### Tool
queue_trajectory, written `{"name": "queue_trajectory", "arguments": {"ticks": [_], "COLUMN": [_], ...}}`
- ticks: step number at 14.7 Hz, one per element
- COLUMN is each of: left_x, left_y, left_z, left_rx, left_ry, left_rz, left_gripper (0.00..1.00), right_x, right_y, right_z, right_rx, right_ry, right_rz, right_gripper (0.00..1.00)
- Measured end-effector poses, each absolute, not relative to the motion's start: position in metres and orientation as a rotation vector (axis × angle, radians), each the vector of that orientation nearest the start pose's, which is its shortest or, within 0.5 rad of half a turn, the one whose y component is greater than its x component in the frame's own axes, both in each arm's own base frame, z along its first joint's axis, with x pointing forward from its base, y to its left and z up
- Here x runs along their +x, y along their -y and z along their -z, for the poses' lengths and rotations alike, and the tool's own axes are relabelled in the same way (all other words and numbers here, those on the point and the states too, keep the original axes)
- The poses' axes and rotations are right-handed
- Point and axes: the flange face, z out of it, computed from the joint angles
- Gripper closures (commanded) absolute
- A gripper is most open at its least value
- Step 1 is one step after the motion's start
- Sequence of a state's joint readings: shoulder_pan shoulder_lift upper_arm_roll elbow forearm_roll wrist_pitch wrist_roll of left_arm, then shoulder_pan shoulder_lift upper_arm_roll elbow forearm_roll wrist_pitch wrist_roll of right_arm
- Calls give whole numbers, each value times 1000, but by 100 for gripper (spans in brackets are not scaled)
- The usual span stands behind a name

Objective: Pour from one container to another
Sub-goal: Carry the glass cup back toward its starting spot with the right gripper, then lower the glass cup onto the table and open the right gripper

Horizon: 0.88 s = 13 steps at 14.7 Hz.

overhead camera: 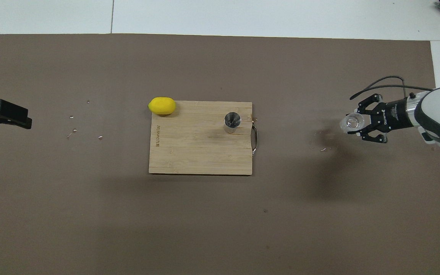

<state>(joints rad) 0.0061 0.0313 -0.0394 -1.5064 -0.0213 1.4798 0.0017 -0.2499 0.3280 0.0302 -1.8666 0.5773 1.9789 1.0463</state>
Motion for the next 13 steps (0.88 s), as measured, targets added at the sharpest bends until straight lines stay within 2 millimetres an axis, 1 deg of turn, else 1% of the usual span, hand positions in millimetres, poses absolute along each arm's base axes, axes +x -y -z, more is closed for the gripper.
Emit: {"name": "queue_trajectory", "arguments": {"ticks": [3, 5, 7, 10, 13], "left_x": [555, 555, 555, 555, 555], "left_y": [21, 21, 21, 21, 21], "left_z": [-630, -630, -630, -630, -629], "left_rx": [-3161, -3161, -3161, -3161, -3161], "left_ry": [-58, -57, -58, -58, -58], "left_rz": [-92, -92, -92, -93, -93], "left_gripper": [0, 0, 0, 0, 0], "right_x": [587, 581, 579, 575, 570], "right_y": [135, 152, 153, 144, 144], "right_z": [-308, -289, -279, -271, -264], "right_rx": [-1896, -1886, -1871, -1829, -1814], "right_ry": [-1837, -1814, -1812, -1809, -1823], "right_rz": [-607, -628, -649, -685, -691], "right_gripper": [100, 100, 100, 100, 100]}}
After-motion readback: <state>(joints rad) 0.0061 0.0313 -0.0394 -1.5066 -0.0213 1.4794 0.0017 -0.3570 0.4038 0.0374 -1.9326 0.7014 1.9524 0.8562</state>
